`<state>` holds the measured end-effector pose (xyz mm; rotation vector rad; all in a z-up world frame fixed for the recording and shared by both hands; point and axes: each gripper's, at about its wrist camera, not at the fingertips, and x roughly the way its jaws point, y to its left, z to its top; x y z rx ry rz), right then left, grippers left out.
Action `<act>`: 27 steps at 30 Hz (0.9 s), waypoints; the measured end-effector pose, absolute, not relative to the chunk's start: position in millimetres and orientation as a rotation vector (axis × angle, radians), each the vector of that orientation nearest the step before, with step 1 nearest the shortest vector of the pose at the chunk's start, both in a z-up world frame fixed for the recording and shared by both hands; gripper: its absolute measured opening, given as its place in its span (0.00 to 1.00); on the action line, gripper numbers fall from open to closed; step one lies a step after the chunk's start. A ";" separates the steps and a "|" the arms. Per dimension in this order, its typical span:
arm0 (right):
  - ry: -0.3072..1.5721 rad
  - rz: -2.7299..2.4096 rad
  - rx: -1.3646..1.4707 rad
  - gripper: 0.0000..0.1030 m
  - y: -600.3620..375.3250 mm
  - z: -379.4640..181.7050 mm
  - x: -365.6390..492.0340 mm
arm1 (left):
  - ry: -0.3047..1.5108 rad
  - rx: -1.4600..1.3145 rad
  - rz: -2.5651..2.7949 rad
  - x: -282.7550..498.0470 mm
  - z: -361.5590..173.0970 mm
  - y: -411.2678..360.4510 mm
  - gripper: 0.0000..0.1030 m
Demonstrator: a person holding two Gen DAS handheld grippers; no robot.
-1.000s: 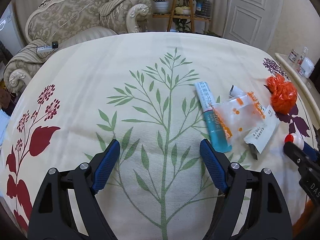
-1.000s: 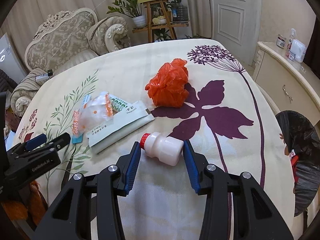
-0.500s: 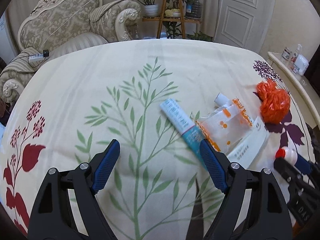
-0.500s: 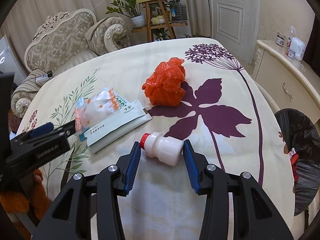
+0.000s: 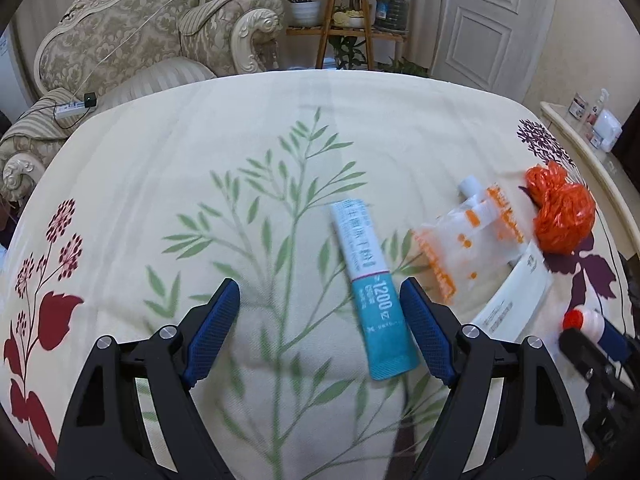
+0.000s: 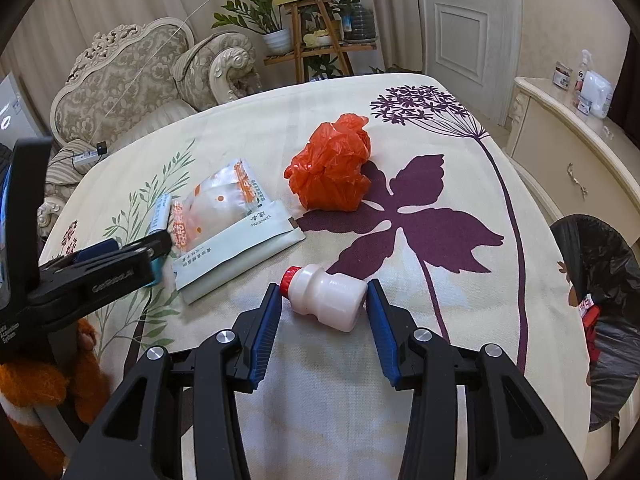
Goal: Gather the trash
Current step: 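Grasp the blue-white tube with the left tool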
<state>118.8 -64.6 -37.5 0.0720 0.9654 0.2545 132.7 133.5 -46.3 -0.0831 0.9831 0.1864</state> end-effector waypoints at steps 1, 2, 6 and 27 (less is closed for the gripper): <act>0.965 0.254 0.070 0.43 -63.8 -37.5 118.0 | 0.984 -0.084 0.188 129.0 -46.3 136.7 0.78; 0.965 0.255 0.069 0.43 -63.0 -37.7 117.6 | 0.985 -0.082 0.189 126.5 -46.2 139.2 0.78; 0.965 0.257 0.061 0.43 -60.7 -37.8 115.5 | 0.985 -0.081 0.191 122.0 -45.5 146.8 0.78; 0.954 0.247 0.042 0.43 -61.6 -35.1 104.2 | 0.936 -0.042 0.062 105.4 -40.4 127.7 0.18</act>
